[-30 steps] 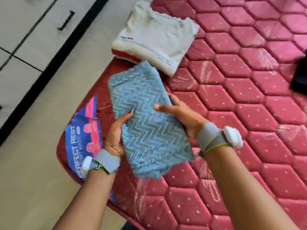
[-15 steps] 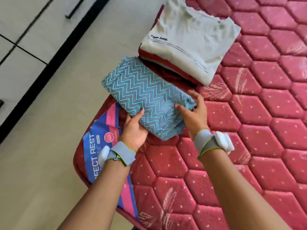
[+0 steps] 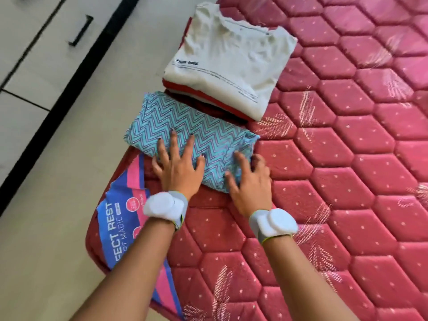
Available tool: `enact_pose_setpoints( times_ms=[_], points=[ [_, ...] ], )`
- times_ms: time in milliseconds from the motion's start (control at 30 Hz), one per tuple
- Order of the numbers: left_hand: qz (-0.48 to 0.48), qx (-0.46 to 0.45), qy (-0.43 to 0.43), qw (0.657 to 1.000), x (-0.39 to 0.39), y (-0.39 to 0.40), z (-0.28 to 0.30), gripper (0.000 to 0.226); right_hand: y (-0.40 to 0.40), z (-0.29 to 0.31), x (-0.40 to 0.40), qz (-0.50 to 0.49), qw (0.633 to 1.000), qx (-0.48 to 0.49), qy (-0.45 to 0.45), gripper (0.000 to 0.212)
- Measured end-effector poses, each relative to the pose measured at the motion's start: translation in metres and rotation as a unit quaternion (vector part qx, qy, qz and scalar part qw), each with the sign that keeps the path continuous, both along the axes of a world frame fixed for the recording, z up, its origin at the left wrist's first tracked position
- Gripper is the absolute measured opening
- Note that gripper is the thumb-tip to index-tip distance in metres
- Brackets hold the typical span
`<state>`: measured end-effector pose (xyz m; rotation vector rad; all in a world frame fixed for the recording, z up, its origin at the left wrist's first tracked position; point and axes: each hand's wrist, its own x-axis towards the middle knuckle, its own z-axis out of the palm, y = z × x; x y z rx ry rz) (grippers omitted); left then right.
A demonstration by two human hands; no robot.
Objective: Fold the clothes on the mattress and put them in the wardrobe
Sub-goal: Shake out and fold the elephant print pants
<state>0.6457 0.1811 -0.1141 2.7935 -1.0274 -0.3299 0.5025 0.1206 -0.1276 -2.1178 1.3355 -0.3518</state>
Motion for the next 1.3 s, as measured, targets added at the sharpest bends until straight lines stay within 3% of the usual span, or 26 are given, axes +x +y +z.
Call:
enact_pose_setpoints(
  times_ms=[67,200,333,600,767,967,1133,1233,1300],
  points=[
    [0.005,0.058,0.032,0.998,-0.005,-0.008,-0.004,0.062,0.0,-0.001,-0.004,0.013,0.999,0.002,0.033,0.053],
    [-0.008,0.009,0.023,1.0,-0.049,-0.024,0.011,0.061,-0.01,0.004,-0.034,-0.065,0.994,0.056,-0.071,0.05],
    [-0.101,-0.024,0.049,0.993,-0.15,-0.042,0.014,0.063,-0.036,0.01,-0.119,-0.096,0.99,0.065,-0.082,0.047],
    [-0.195,-0.056,0.117,0.972,-0.343,-0.122,0.025,0.059,-0.097,0.032,-0.342,-0.215,0.973,0.081,-0.026,0.045],
    [-0.308,-0.098,0.17,0.931,-0.476,-0.201,0.043,0.06,-0.157,0.056,-0.475,-0.253,0.966,0.046,0.008,0.046],
    [-0.42,-0.066,0.244,0.872,-0.588,-0.276,0.047,0.059,-0.222,0.07,-0.584,-0.286,0.957,0.009,0.057,0.045],
    [-0.373,-0.079,0.398,0.834,-0.643,-0.32,0.036,0.05,-0.273,0.066,-0.631,-0.361,0.931,0.006,0.053,0.052],
    [-0.183,-0.057,0.563,0.804,-0.659,-0.343,0.047,0.031,-0.302,0.061,-0.644,-0.405,0.909,0.102,-0.021,0.054],
    [-0.106,-0.054,0.594,0.796,-0.662,-0.35,0.05,0.028,-0.31,0.052,-0.644,-0.411,0.894,0.146,-0.105,0.043]
  ],
)
